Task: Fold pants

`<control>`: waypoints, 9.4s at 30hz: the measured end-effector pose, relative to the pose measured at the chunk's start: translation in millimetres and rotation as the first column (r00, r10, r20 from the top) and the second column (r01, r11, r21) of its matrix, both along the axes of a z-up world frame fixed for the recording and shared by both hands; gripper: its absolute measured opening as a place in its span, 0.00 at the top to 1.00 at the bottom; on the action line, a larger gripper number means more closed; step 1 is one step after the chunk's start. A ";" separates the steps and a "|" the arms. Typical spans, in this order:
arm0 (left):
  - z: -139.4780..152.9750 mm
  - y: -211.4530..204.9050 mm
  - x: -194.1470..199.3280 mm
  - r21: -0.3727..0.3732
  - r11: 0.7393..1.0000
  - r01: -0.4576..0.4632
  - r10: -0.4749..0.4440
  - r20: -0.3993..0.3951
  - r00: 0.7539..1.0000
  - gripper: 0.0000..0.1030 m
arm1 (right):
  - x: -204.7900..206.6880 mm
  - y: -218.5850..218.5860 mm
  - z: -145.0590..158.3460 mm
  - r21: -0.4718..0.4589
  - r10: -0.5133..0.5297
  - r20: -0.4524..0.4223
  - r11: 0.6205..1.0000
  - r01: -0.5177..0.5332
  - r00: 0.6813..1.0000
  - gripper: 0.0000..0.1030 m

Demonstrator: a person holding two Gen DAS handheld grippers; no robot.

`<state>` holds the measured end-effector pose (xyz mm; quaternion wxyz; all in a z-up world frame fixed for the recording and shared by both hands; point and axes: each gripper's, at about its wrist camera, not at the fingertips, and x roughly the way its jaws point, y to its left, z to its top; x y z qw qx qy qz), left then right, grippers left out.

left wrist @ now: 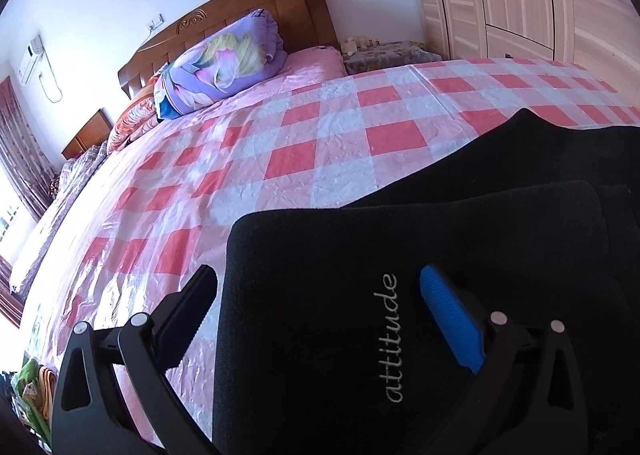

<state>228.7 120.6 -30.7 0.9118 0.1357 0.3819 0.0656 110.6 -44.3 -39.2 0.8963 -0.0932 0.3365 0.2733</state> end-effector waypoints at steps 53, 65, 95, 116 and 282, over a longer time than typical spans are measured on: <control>19.6 -167.8 -61.5 0.110 0.945 0.307 -0.315 0.062 0.947 0.02 | -59.9 -347.1 -20.6 0.451 -0.530 -0.389 0.603 0.658 0.753 0.14; -22.5 -162.9 -31.5 -0.155 0.937 0.312 -0.325 -0.067 0.943 0.01 | -16.3 -356.2 -24.2 0.488 -0.476 -0.525 0.511 0.708 0.706 0.10; 54.3 -430.8 48.3 -0.478 0.738 0.476 -0.674 -0.493 0.550 0.02 | -55.0 -261.7 0.5 0.309 -0.704 0.035 0.683 0.662 0.710 0.62; 42.4 -472.5 38.8 0.057 0.690 0.721 -0.525 -0.647 0.554 0.78 | -76.6 -235.0 -16.1 0.332 -0.633 -0.060 0.716 0.614 0.772 0.07; 23.7 53.3 36.9 -0.360 0.931 0.056 -0.141 -0.214 0.967 0.01 | 94.2 35.7 21.9 -0.019 0.136 -0.162 0.990 -0.140 0.977 0.04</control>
